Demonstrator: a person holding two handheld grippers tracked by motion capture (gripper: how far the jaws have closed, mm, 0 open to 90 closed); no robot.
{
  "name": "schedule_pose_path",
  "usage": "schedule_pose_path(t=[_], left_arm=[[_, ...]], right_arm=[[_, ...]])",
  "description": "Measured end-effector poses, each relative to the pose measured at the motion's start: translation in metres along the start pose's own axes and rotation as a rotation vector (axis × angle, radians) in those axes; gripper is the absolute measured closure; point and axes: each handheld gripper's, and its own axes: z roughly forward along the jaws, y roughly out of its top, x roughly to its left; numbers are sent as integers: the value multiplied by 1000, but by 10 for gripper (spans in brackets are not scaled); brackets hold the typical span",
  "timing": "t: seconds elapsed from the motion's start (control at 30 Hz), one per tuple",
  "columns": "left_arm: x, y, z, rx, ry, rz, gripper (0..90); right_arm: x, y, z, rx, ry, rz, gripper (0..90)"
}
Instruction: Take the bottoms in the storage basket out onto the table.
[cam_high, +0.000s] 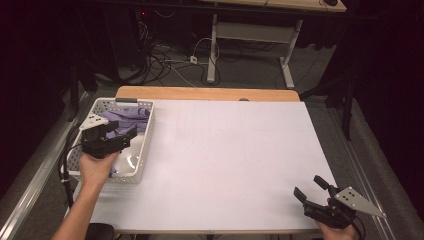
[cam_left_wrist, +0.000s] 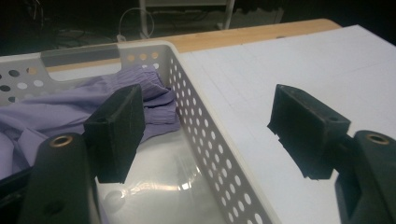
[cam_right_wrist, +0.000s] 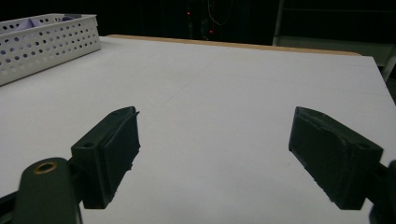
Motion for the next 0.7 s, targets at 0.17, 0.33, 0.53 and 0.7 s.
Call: schedule_pose_path(t=[0.17,0.33,0.53,0.7], left_arm=[[-1,9,10,43,7,23,258],[-2,19,24,91,11,38,245],[6,27,37,150,35,30,216],[15,33,41,181,58,15,196]], right_arm=[[1,0,0,1,1,-3,170],[0,0,1,6,3,-5,170],[0,0,0,3,4,-1,169],[0,0,1,11,3,0,167]])
